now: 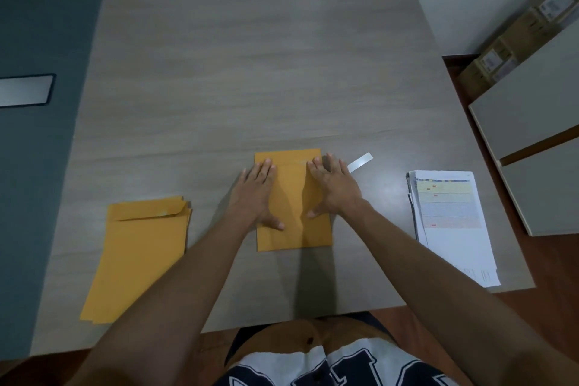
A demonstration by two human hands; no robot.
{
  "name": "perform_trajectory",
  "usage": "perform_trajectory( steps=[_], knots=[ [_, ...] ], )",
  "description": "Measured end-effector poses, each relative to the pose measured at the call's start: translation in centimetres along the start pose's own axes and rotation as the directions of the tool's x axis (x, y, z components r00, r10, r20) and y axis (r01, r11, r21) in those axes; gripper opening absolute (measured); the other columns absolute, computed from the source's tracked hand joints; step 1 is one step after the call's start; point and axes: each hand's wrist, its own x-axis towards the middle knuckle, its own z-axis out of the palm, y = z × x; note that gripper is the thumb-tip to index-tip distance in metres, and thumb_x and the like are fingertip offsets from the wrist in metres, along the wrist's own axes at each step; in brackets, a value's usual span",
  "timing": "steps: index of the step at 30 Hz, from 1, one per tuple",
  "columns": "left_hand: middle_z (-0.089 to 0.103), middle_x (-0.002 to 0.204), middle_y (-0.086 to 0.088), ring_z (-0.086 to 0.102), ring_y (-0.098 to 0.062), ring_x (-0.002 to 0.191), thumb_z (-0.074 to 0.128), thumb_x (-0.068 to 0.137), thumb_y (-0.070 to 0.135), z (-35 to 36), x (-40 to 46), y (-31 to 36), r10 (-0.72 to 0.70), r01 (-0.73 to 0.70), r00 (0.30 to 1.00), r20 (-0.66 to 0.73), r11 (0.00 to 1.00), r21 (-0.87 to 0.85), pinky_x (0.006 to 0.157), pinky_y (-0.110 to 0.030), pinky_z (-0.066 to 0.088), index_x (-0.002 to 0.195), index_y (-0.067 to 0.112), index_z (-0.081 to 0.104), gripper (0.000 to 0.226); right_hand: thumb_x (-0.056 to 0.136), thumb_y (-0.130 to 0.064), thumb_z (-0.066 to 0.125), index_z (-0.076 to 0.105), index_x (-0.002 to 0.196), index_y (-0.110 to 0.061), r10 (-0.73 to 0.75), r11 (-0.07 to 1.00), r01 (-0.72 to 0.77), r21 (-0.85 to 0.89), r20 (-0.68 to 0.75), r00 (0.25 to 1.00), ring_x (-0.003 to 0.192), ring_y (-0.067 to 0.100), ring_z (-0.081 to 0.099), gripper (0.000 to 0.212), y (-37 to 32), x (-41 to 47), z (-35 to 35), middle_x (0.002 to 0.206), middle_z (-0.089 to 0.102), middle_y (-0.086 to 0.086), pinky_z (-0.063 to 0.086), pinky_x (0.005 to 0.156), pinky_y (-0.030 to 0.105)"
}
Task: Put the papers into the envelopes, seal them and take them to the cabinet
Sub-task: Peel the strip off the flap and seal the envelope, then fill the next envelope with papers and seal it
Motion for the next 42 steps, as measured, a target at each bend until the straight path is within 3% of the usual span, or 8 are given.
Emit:
perform_trajectory(
  steps=[19,23,27,29,31,35,38,42],
  knots=[
    [-0.018,0.164,-0.005,-0.012,-0.024,0.151,0.081,0.063,0.063,-7.9,9.3,-3.9,-0.032,0.032,0.999,-0.023,0.999,-0.035,0.122,-0.049,-0.002,0.156,0.011,-0.011,0.14,0.069,-0.06,0.077,-0.001,0.156,-0.024,0.044,0.998,-0.045,0.043,0.029,0.999,0.15,0.027,-0.012,0.122,1.6,11.0,-6.8,0.165,0.0,-0.001,-0.01,0.12,0.048],
    [-0.016,0.164,-0.006,-0.01,-0.025,0.152,0.081,0.067,0.058,-8.2,8.9,-3.4,-0.049,0.048,0.998,-0.032,0.999,-0.018,0.123,-0.048,0.0,0.156,0.01,-0.009,0.135,0.071,-0.062,0.074,0.007,0.156,-0.025,0.058,0.998,-0.057,0.008,-0.008,0.998,0.151,0.026,-0.005,0.115,1.5,10.7,-6.3,0.164,0.01,-0.001,-0.01,0.12,0.048],
    [0.0,0.166,-0.006,0.003,-0.025,0.152,0.08,0.074,0.05,-7.9,7.7,-2.2,-0.07,0.068,0.994,-0.08,0.997,-0.023,0.123,-0.045,0.006,0.157,0.012,0.008,0.116,0.079,-0.064,0.063,0.021,0.153,-0.028,0.084,0.995,-0.088,-0.055,-0.074,0.994,0.151,0.026,0.005,0.093,1.0,9.7,-5.0,0.16,0.026,0.0,-0.008,0.12,0.048],
    [0.023,0.159,-0.007,0.021,-0.026,0.147,0.079,0.076,0.047,-7.3,7.1,-1.7,-0.082,0.078,0.986,-0.146,0.996,-0.033,0.12,-0.042,0.018,0.152,0.013,0.028,0.098,0.083,-0.062,0.061,0.034,0.149,-0.028,0.123,0.989,-0.132,-0.061,-0.128,0.984,0.149,0.025,0.015,0.079,0.5,9.1,-4.2,0.155,0.036,0.005,-0.003,0.121,0.046],
    [0.038,0.146,-0.006,0.036,-0.027,0.136,0.077,0.079,0.045,-6.7,6.5,-1.2,-0.101,0.093,0.975,-0.199,0.994,-0.051,0.113,-0.039,0.029,0.141,0.014,0.043,0.077,0.084,-0.057,0.064,0.048,0.139,-0.022,0.156,0.986,-0.166,-0.03,-0.219,0.963,0.141,0.027,0.029,0.066,0.1,8.1,-3.4,0.143,0.047,0.011,0.01,0.12,0.042],
    [0.045,0.141,-0.007,0.04,-0.026,0.133,0.066,0.092,0.034,-4.5,4.2,-0.8,-0.141,0.108,0.947,-0.289,0.986,-0.127,0.113,-0.04,0.028,0.139,0.016,0.046,0.054,0.084,-0.022,0.07,0.068,0.108,-0.01,0.128,0.985,-0.062,0.158,-0.456,0.881,0.122,0.028,0.047,0.027,-1.4,5.9,-2.2,0.11,0.069,0.009,0.041,0.097,0.031],
    [0.049,0.139,-0.01,0.042,-0.029,0.131,0.064,0.092,0.025,-2.1,0.6,-1.7,-0.23,0.1,0.889,-0.396,0.942,-0.322,0.108,-0.038,0.03,0.138,0.01,0.047,0.051,0.079,-0.013,0.072,0.07,0.102,-0.007,0.079,0.962,0.086,0.258,-0.567,0.82,0.119,0.034,0.052,0.024,-3.4,3.9,-1.4,0.099,0.073,0.009,0.049,0.088,0.037],
    [0.051,0.141,-0.015,0.045,-0.033,0.131,0.062,0.091,0.023,1.6,-5.7,-4.7,-0.383,0.145,0.788,-0.482,0.876,-0.46,0.108,-0.042,0.034,0.137,0.003,0.052,0.051,0.081,-0.021,0.07,0.069,0.109,-0.009,-0.079,0.966,0.198,0.168,-0.537,0.84,0.11,0.035,0.055,0.03,-7.4,1.9,0.4,0.108,0.07,0.008,0.05,0.083,0.044]
  ],
)
